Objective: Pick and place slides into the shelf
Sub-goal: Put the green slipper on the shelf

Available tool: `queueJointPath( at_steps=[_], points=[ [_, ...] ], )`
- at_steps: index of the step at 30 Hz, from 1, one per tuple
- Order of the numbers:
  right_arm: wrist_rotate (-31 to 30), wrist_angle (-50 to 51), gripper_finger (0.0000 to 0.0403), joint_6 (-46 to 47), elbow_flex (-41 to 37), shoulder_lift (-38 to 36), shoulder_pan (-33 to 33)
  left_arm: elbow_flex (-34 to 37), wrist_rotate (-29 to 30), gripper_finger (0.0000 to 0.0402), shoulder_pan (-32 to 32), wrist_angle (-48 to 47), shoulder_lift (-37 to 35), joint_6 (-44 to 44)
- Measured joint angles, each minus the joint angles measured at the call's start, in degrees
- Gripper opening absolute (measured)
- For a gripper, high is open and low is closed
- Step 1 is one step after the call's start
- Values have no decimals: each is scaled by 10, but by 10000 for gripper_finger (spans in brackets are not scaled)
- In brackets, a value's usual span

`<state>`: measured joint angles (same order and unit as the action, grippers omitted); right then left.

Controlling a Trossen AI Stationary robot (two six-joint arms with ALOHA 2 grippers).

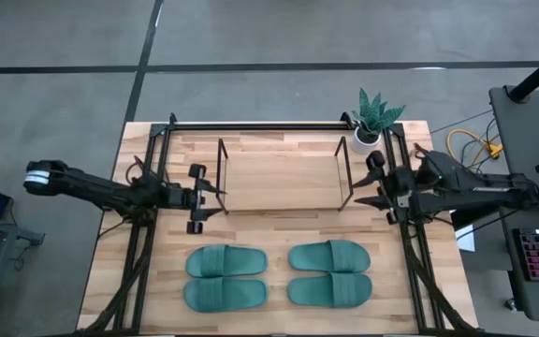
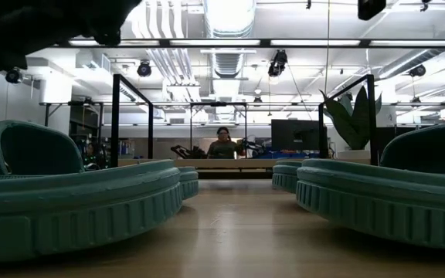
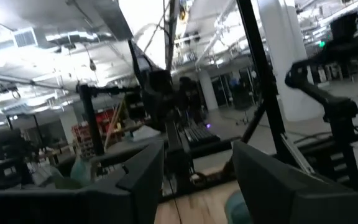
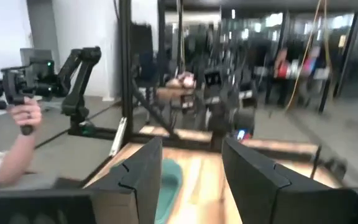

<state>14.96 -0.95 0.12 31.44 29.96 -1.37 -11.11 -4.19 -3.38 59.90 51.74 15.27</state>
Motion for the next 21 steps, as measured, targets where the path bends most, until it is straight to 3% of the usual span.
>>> queueJointPath(
  at_steps=[3,8,16,21],
  points=[
    [-3,8,156,47,24,35,0,0,0,178,0,1,18,0],
    [-58,23,155,167,56,85,0,0,-1,178,0,0,31,0],
    [-89,235,152,295,122,134,1,2,-1,178,0,1,21,1],
    [-92,306,151,395,121,149,23,2,-1,178,0,0,16,3]
  ],
)
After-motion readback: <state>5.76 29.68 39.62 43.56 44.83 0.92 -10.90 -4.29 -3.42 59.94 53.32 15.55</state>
